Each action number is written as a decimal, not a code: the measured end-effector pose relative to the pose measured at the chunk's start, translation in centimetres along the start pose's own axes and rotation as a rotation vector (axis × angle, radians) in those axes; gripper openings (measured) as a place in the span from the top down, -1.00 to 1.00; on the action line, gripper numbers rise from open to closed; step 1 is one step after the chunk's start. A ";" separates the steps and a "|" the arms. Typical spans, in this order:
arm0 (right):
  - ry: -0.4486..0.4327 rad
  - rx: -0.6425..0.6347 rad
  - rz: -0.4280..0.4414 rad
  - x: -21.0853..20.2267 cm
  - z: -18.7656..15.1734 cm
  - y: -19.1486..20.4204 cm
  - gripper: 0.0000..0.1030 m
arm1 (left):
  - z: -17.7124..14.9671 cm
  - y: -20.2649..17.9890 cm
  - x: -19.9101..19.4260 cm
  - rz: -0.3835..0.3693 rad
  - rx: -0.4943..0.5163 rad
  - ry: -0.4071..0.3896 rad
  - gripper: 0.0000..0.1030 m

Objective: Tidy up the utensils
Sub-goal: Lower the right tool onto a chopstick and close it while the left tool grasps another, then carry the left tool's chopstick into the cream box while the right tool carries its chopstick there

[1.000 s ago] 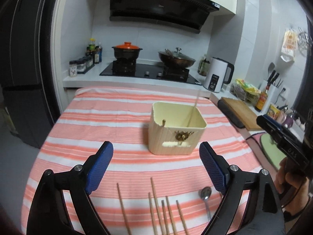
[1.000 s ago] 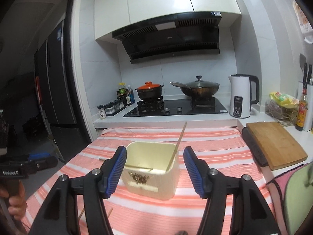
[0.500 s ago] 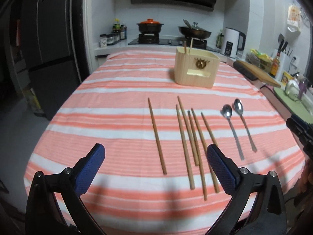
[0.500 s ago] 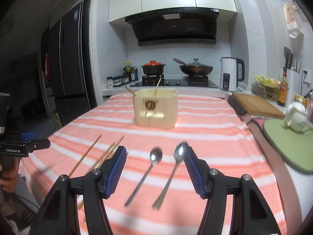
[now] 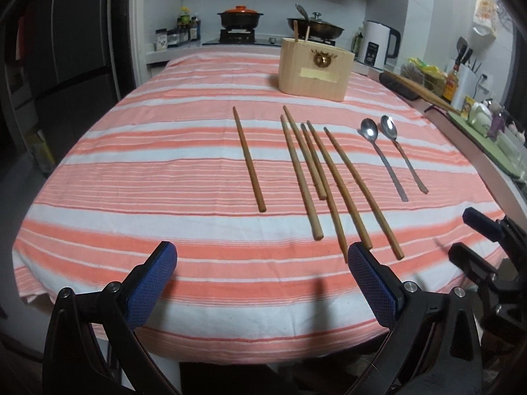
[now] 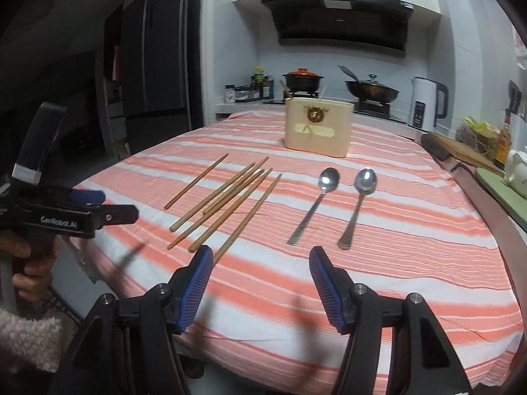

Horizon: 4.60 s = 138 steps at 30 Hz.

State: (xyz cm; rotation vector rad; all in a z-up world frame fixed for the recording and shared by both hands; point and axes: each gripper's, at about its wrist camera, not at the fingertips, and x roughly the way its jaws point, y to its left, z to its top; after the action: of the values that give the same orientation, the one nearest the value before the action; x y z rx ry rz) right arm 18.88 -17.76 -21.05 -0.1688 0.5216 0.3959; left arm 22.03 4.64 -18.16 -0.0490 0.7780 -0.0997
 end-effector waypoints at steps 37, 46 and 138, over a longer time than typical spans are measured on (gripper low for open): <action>0.153 0.002 0.015 5.7 -0.5 1.8 0.84 | 1.6 0.9 5.6 0.061 -0.034 0.066 -0.45; 0.147 0.039 -0.058 5.7 -0.6 0.0 0.88 | 2.7 -0.5 6.9 0.065 0.012 0.048 0.76; -0.210 0.008 0.016 -2.7 16.4 -6.0 0.88 | 14.4 3.7 -8.6 -0.096 -0.096 -0.288 0.94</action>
State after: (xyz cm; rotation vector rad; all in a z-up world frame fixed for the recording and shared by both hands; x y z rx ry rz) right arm 26.59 -19.90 -5.29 -0.1138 0.3178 0.4223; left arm 26.34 9.31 -2.24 -0.1883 0.4925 -0.1427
